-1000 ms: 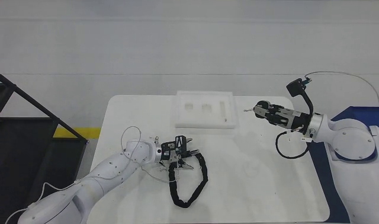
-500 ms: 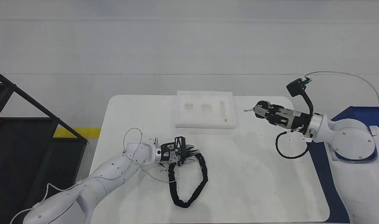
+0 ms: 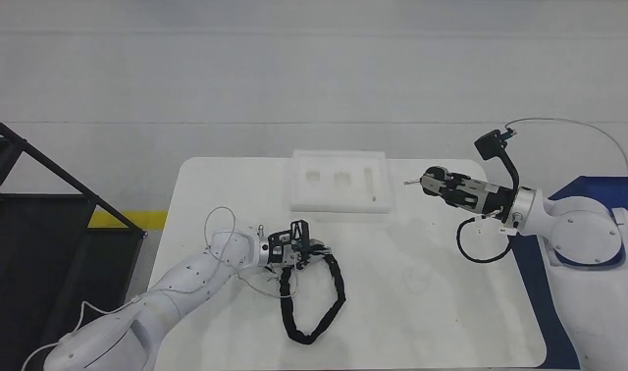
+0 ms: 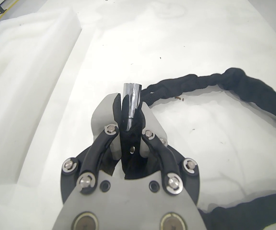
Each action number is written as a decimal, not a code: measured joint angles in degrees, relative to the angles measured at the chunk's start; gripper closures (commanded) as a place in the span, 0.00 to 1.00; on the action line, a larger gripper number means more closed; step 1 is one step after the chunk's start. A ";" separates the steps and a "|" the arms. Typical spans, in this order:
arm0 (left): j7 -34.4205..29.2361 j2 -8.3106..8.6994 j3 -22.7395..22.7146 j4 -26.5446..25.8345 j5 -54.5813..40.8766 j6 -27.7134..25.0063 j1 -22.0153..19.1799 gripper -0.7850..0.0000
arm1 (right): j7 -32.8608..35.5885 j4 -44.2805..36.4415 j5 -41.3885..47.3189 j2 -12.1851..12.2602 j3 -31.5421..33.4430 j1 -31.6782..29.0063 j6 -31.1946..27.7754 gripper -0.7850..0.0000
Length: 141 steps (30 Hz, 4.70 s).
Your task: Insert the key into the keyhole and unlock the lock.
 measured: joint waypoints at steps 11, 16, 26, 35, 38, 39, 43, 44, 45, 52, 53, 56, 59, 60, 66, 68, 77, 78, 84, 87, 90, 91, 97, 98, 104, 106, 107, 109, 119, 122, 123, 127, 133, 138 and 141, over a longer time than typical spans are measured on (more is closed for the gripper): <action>13.48 3.27 -4.54 -4.22 2.90 -9.94 -1.84 1.00 | 0.00 0.00 0.00 0.00 0.00 0.00 0.00 1.00; 16.38 5.45 -6.21 -10.77 2.73 -11.88 -1.38 1.00 | -0.04 -0.04 -0.02 0.00 -0.02 -0.03 0.02 1.00; 12.61 9.02 -6.55 -23.59 -10.80 -15.53 -1.23 1.00 | 0.12 -10.46 0.81 0.53 -0.38 -3.92 7.18 1.00; 10.91 9.61 -5.72 -28.53 -17.63 -17.23 -3.27 1.00 | 4.33 -17.11 7.16 1.25 0.91 -6.16 12.04 1.00; 10.89 9.53 -4.34 -29.44 -18.25 -17.25 -4.31 1.00 | 4.43 -17.49 7.62 1.43 0.73 -6.24 12.16 1.00; 10.90 9.51 -3.76 -29.39 -18.50 -17.24 -4.70 1.00 | 4.31 -17.42 7.80 1.47 0.65 -6.23 12.17 1.00; 10.92 9.51 -2.95 -29.13 -18.77 -17.23 -5.18 1.00 | 4.16 -17.29 7.98 1.50 0.58 -6.20 12.17 1.00; 10.92 9.51 -2.99 -29.13 -18.76 -17.23 -5.16 1.00 | 4.16 -17.30 7.97 1.49 0.59 -6.20 12.17 1.00; 10.92 9.51 -3.00 -29.13 -18.75 -17.23 -5.16 1.00 | 4.16 -17.30 7.97 1.49 0.59 -6.20 12.17 1.00; 10.92 9.51 -3.01 -29.14 -18.74 -17.23 -5.15 1.00 | 4.17 -17.30 7.96 1.49 0.59 -6.20 12.16 1.00; 10.92 9.51 -3.01 -29.14 -18.74 -17.23 -5.15 1.00 | 4.17 -17.30 7.96 1.49 0.59 -6.20 12.16 1.00; 10.92 9.51 -3.01 -29.14 -18.74 -17.23 -5.15 1.00 | 4.17 -17.30 7.96 1.49 0.59 -6.20 12.16 1.00; 10.92 9.51 -3.01 -29.14 -18.74 -17.23 -5.15 1.00 | 4.17 -17.30 7.96 1.49 0.59 -6.20 12.16 1.00; 10.92 9.51 -3.01 -29.14 -18.74 -17.23 -5.15 1.00 | 4.15 -17.30 7.95 1.49 0.59 -6.21 12.17 1.00; 11.72 9.00 -3.58 -30.49 -21.65 -14.17 -2.81 1.00 | 2.71 -18.22 7.92 1.77 1.16 -7.22 13.40 1.00; 12.62 8.60 -3.73 -30.39 -21.62 -13.05 -1.89 1.00 | 3.55 -19.34 8.33 1.94 1.15 -7.43 14.12 1.00; 22.12 6.51 -3.51 -28.66 -9.82 -0.23 0.47 1.00 | 4.25 -24.01 7.69 2.43 -0.38 -8.19 17.69 1.00; 23.76 6.23 -3.32 -28.20 -9.02 0.98 0.77 1.00 | 4.32 -24.52 7.06 2.48 -0.89 -8.28 17.89 1.00; 31.01 4.26 -2.31 -23.75 -5.27 8.37 1.39 1.00 | 3.39 -25.58 4.24 2.61 -4.41 -8.31 18.48 1.00; 33.74 3.35 -2.21 -21.51 -4.82 11.34 1.57 1.00 | 2.72 -25.77 3.12 2.67 -5.54 -8.32 19.06 1.00; 34.94 2.60 -2.28 -19.70 -4.37 13.34 1.62 1.00 | 1.19 -26.03 1.67 2.74 -5.98 -8.42 19.97 1.00; 35.17 2.40 -2.34 -19.32 -4.23 13.94 1.65 1.00 | 0.62 -26.19 1.09 2.76 -6.04 -8.51 20.28 1.00; 34.72 1.46 -2.81 -17.92 -2.68 16.83 2.05 1.00 | -2.11 -27.84 -4.98 2.98 -6.84 -8.97 21.79 1.00; 34.28 1.33 -3.00 -17.81 -2.55 17.29 2.20 1.00 | -2.52 -28.25 -6.45 3.03 -7.08 -9.12 22.30 1.00; 30.17 0.86 -4.48 -17.12 -3.58 19.20 3.39 1.00 | -4.13 -28.26 -9.69 3.07 -7.68 -9.65 24.81 1.00; 29.25 0.79 -4.88 -17.03 -3.63 19.71 3.61 1.00 | -4.10 -28.26 -9.61 3.07 -7.67 -9.64 24.76 1.00; 29.13 0.79 -4.94 -17.01 -3.61 19.81 3.64 1.00 | -4.09 -28.27 -9.59 3.07 -7.66 -9.63 24.75 1.00; 29.15 0.79 -4.93 -17.01 -3.59 19.81 3.63 1.00 | -4.09 -28.27 -9.59 3.07 -7.66 -9.63 24.75 1.00; 27.35 0.78 -5.49 -18.30 -3.33 20.85 4.38 1.00 | -4.79 -28.15 -9.66 3.04 -8.37 -10.10 24.59 1.00; 27.30 0.84 -6.21 -19.16 -2.03 21.68 5.04 1.00 | -4.96 -28.00 -9.29 2.99 -9.54 -10.05 25.30 1.00; 27.52 0.84 -6.37 -19.26 -1.46 21.96 5.15 1.00 | -4.94 -27.92 -9.08 2.97 -9.81 -9.88 25.64 1.00; 29.08 0.75 -6.85 -19.31 1.48 23.98 5.51 1.00 | -4.68 -27.64 -9.18 2.93 -10.97 -9.09 27.21 1.00; 31.83 0.33 -7.68 -18.41 2.78 25.98 6.24 1.00 | -4.89 -27.64 -9.86 2.93 -11.77 -8.43 29.20 1.00; 32.31 -0.08 -8.25 -17.69 3.28 26.16 6.42 1.00 | -4.99 -27.71 -9.81 2.95 -12.32 -8.31 29.82 1.00; 32.25 -0.30 -8.53 -17.41 3.71 26.15 6.47 1.00 | -5.23 -27.70 -9.52 2.95 -12.59 -8.21 29.92 1.00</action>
